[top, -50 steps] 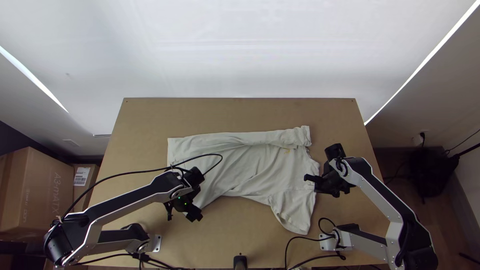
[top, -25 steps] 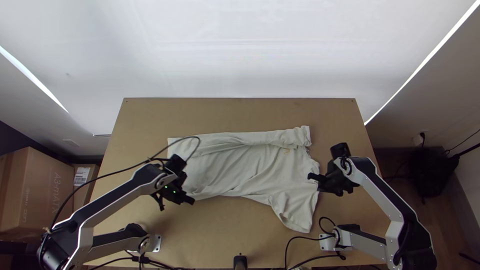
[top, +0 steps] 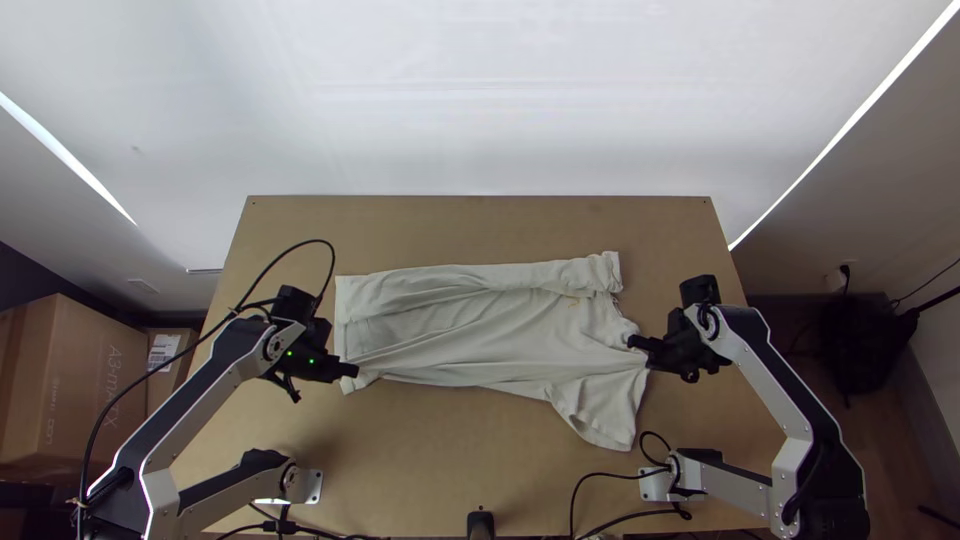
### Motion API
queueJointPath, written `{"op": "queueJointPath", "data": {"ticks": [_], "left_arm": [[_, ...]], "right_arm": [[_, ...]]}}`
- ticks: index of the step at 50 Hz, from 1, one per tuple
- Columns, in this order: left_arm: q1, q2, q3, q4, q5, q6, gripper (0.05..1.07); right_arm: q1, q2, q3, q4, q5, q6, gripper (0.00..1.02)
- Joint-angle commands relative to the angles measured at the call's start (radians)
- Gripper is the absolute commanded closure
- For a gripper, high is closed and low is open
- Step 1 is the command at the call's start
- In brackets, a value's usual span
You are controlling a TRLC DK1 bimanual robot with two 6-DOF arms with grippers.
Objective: Fold the t-shirt
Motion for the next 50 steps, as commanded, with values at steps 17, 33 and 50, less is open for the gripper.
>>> {"op": "queueJointPath", "data": {"ticks": [17, 33, 50], "left_arm": [[0.134, 0.03, 0.153, 0.029, 0.005, 0.023, 1.04], [0.124, 0.053, 0.251, 0.037, 0.005, 0.009, 1.04], [0.114, 0.199, 0.42, 0.041, 0.002, -0.017, 1.04]], "right_arm": [[0.029, -0.043, 0.095, 0.002, 0.011, -0.042, 1.0], [0.077, 0.001, 0.239, 0.004, 0.011, -0.034, 1.0], [0.1, 0.193, 0.443, 0.005, 0.011, -0.031, 1.0]]}}
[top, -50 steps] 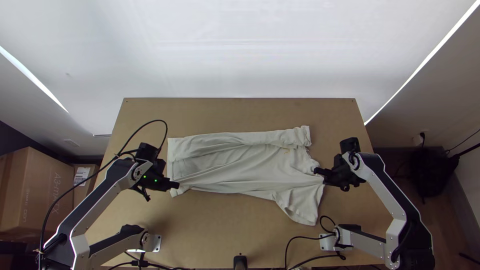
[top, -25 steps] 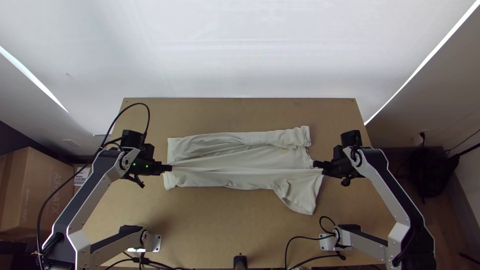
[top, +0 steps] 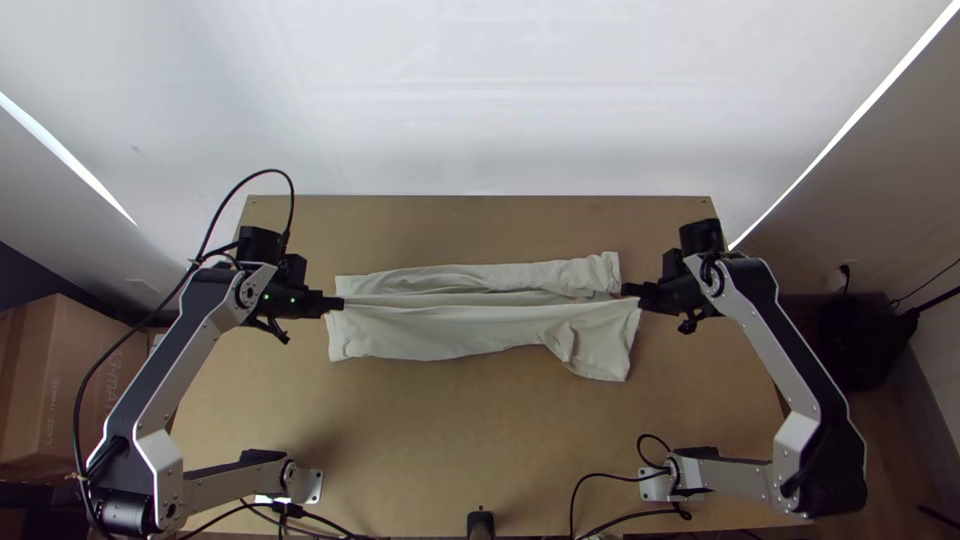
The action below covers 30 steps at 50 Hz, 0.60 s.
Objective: Fold the t-shirt
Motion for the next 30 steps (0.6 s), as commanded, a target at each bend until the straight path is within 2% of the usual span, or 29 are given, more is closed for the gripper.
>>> {"op": "queueJointPath", "data": {"ticks": [1, 13, 30], "left_arm": [[-0.006, 0.057, 0.073, 0.005, -0.003, -0.015, 1.04], [0.0, 0.157, 0.156, 0.025, -0.025, -0.028, 1.04], [0.035, 0.241, 0.146, 0.088, -0.025, -0.037, 1.04]], "right_arm": [[0.01, 0.082, 0.085, 0.0, 0.008, -0.005, 1.0], [0.01, 0.257, 0.248, 0.0, 0.008, -0.002, 1.0], [0.01, 0.466, 0.444, 0.021, 0.008, -0.005, 1.0]]}}
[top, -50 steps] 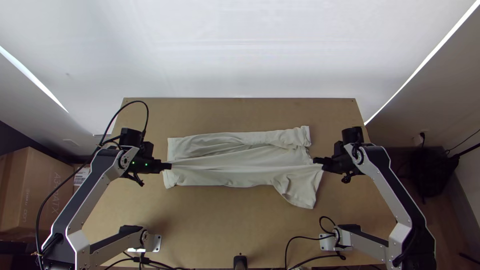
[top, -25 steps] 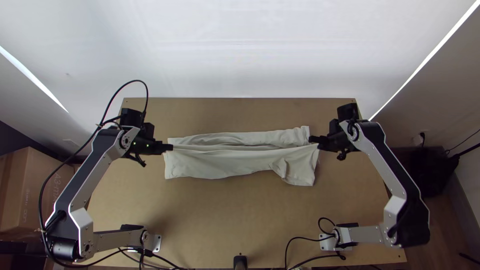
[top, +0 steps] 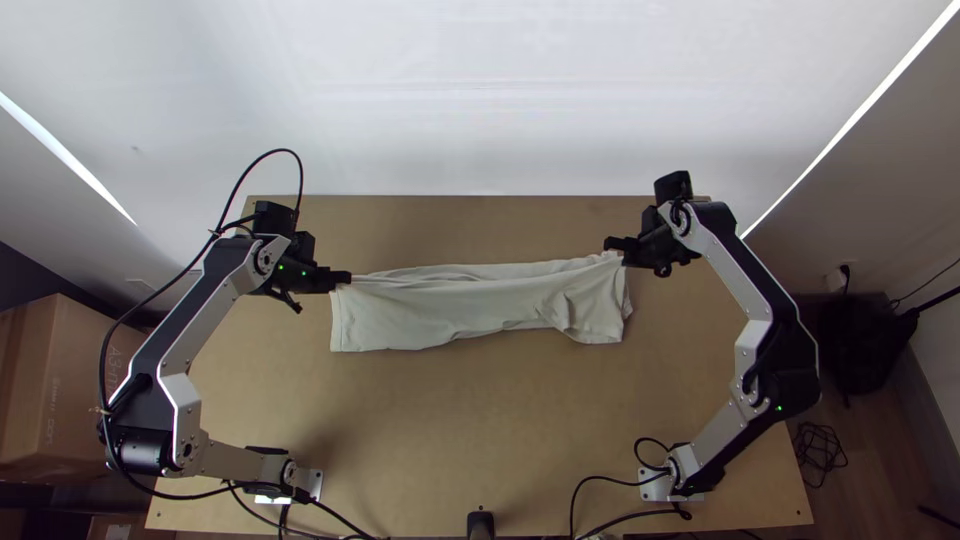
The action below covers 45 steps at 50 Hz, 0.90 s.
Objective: Fold the t-shirt
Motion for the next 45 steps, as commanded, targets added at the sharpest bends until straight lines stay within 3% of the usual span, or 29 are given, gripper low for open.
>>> {"op": "queueJointPath", "data": {"ticks": [1, 20, 22, 23, 24, 25, 27, 29, 30, 39, 45], "left_arm": [[0.024, 0.035, 0.01, 0.032, -0.006, -0.018, 1.04], [0.026, 0.135, 0.029, 0.103, -0.004, -0.071, 1.04], [0.021, 0.142, 0.033, 0.103, -0.004, -0.081, 0.99], [0.018, 0.142, 0.033, 0.101, -0.004, -0.088, 0.89], [0.015, 0.142, 0.033, 0.101, -0.004, -0.089, 0.77], [0.014, 0.141, 0.033, 0.101, -0.006, -0.089, 0.59], [0.012, 0.142, 0.035, 0.098, -0.006, -0.091, 0.29], [0.018, 0.142, 0.039, 0.097, -0.006, -0.098, 0.15], [0.021, 0.141, 0.039, 0.097, -0.006, -0.103, 0.12], [0.089, 0.086, 0.005, 0.107, 0.053, -0.117, 0.1], [0.139, 0.024, -0.068, 0.115, 0.197, -0.077, 0.11]], "right_arm": [[0.009, 0.07, 0.077, 0.007, 0.006, -0.005, 1.0], [0.015, 0.256, 0.256, 0.007, 0.006, 0.009, 1.0], [0.014, 0.268, 0.267, 0.01, 0.008, 0.016, 1.0], [0.012, 0.272, 0.272, 0.011, 0.01, 0.018, 0.99], [0.011, 0.276, 0.278, 0.011, 0.014, 0.021, 0.94], [0.011, 0.276, 0.281, 0.011, 0.019, 0.026, 0.81], [0.011, 0.271, 0.285, 0.011, 0.034, 0.027, 0.47], [0.009, 0.265, 0.292, 0.013, 0.054, 0.032, 0.2], [0.008, 0.26, 0.295, 0.014, 0.062, 0.035, 0.15], [-0.052, 0.161, 0.261, 0.073, 0.046, 0.064, 0.08], [-0.104, 0.064, 0.222, 0.068, -0.156, 0.101, 0.08]]}}
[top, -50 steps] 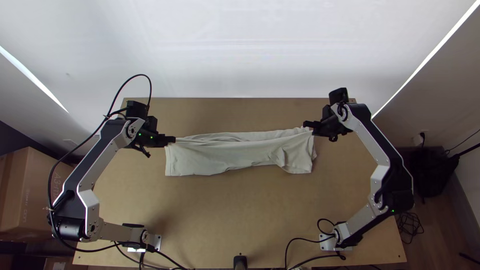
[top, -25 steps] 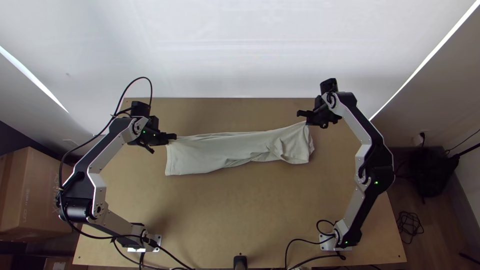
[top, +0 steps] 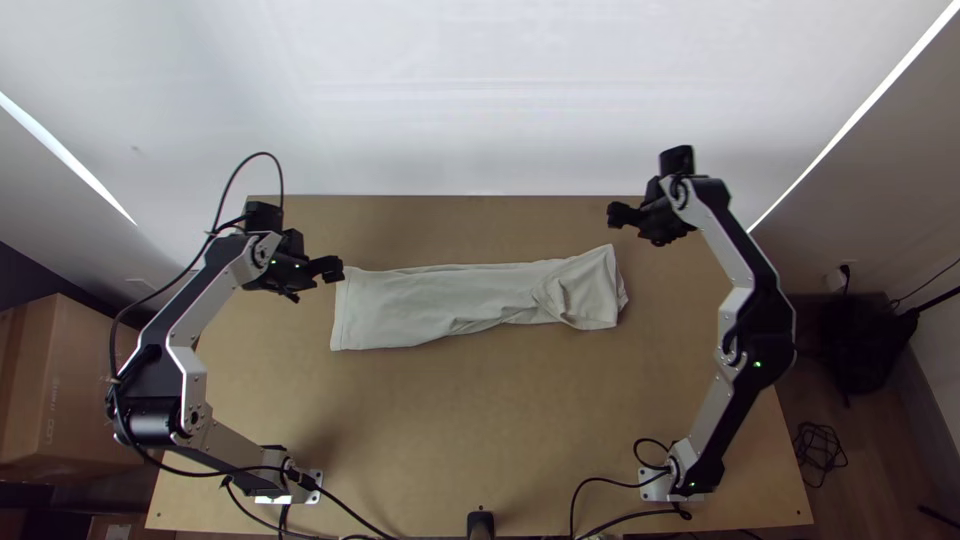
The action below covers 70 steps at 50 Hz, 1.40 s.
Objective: Fold the t-shirt
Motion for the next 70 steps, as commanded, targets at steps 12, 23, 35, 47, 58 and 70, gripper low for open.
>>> {"op": "queueJointPath", "data": {"ticks": [12, 23, 35, 47, 58, 70], "left_arm": [[0.117, -0.079, -0.195, 0.053, 0.243, 0.087, 0.13], [0.123, -0.067, -0.268, 0.109, 0.276, 0.106, 0.13], [0.115, -0.019, -0.298, 0.17, 0.275, 0.093, 0.13], [0.097, 0.022, -0.299, 0.21, 0.263, 0.092, 0.14], [0.009, 0.048, -0.287, 0.239, 0.229, 0.044, 0.14], [-0.096, 0.087, -0.241, 0.264, 0.195, -0.039, 0.14]], "right_arm": [[-0.123, -0.25, -0.098, -0.01, -0.544, 0.152, 0.08], [-0.163, -0.313, -0.119, -0.01, -0.778, 0.233, 0.07], [-0.169, -0.358, -0.104, 0.007, -0.823, 0.285, 0.07], [-0.185, -0.384, -0.055, 0.017, -0.851, 0.321, 0.08], [-0.179, -0.405, -0.015, 0.04, -0.852, 0.37, 0.08], [-0.173, -0.407, 0.055, 0.047, -0.852, 0.416, 0.08]]}}
